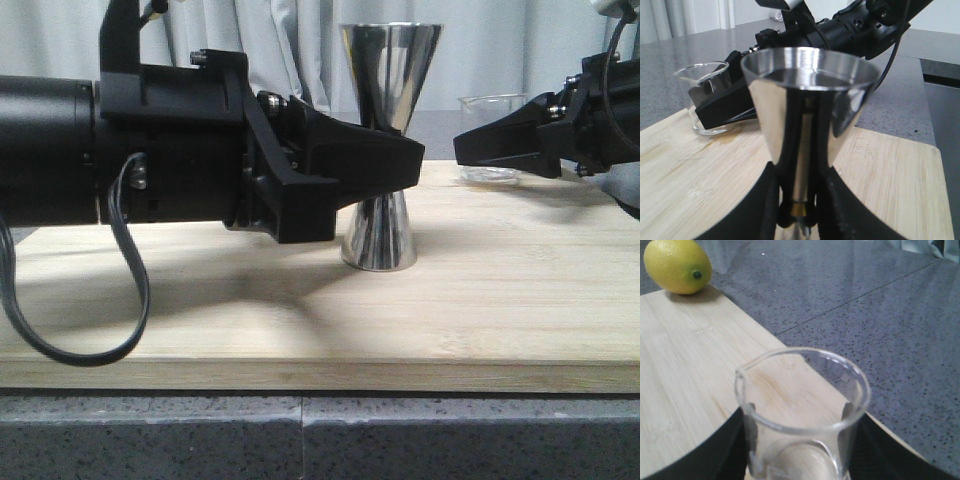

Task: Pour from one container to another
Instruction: 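Lower the glass beaker onto the board with the right gripper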

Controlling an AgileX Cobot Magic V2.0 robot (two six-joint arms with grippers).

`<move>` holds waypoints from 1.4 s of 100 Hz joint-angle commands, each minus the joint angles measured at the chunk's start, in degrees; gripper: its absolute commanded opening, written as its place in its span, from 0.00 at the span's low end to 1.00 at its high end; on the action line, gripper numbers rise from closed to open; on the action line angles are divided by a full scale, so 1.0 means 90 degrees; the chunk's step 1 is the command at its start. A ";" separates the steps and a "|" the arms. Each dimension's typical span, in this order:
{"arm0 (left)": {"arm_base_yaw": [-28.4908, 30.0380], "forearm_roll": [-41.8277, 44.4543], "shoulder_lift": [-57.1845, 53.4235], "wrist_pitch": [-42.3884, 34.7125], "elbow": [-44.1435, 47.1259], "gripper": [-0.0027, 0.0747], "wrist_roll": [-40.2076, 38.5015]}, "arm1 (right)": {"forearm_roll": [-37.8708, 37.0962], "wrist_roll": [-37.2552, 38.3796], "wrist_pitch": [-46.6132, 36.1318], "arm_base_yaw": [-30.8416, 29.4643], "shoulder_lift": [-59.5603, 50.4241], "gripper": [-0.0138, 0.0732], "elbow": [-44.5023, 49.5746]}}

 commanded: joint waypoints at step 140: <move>0.0006 -0.0188 -0.0196 -0.0493 -0.0165 0.01 -0.0042 | 0.0031 -0.0128 0.0047 -0.0018 -0.0151 0.53 -0.0135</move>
